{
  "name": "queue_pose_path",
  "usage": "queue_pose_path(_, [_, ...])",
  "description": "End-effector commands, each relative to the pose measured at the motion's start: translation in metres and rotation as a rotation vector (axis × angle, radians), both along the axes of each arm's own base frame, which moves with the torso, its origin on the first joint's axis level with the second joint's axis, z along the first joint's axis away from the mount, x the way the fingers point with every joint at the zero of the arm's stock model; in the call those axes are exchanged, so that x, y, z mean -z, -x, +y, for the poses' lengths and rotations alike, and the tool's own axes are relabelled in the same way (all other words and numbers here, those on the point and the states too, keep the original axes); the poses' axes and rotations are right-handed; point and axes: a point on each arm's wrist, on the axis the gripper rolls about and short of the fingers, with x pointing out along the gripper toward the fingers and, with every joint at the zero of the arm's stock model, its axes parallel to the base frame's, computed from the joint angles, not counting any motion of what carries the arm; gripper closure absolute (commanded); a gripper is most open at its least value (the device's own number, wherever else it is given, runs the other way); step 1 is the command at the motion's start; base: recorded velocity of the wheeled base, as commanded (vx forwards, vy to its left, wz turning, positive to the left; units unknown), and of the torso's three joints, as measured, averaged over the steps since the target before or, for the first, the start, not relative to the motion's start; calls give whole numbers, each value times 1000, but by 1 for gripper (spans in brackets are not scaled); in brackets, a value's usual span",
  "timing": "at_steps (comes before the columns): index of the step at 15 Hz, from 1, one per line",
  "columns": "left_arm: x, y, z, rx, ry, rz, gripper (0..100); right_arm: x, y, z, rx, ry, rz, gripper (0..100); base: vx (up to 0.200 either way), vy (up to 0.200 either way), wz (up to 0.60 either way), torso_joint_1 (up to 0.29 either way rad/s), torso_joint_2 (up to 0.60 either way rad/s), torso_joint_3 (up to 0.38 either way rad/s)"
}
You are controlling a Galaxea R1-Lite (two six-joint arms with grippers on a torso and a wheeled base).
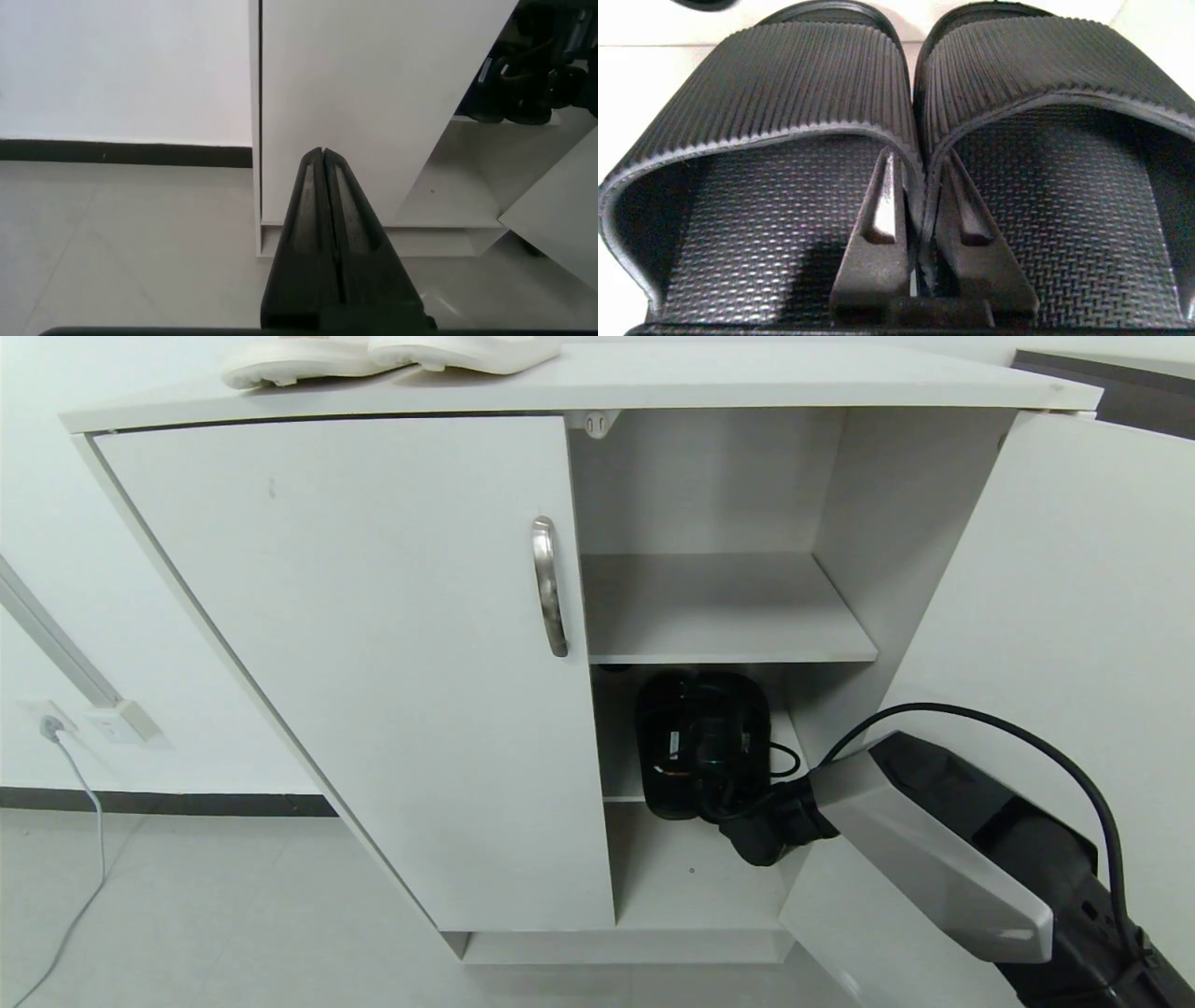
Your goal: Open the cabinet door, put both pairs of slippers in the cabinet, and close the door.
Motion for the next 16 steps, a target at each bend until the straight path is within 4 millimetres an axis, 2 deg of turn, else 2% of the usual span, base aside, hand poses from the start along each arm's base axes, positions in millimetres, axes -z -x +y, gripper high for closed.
queue_pose_path(1, [0,0,0,-1,0,1,100,7,-4,-4,9,7,8,100,0,0,0,0,0,0])
queue_pose_path(6, [0,0,0,-1,0,1,100,18,-7,-7,10,22,27,100,0,0,0,0,0,0])
queue_pose_path(7, [0,0,0,-1,0,1,100,18,-7,-7,10,21,27,0,0,0,0,0,0,0])
queue_pose_path(12, [0,0,0,-1,0,0,100,18,1,-9,7,34,48,0,0,0,0,0,0,0])
queue_pose_path(16, [0,0,0,-1,0,1,100,-1,22,-10,-11,33,43,0,0,0,0,0,0,0])
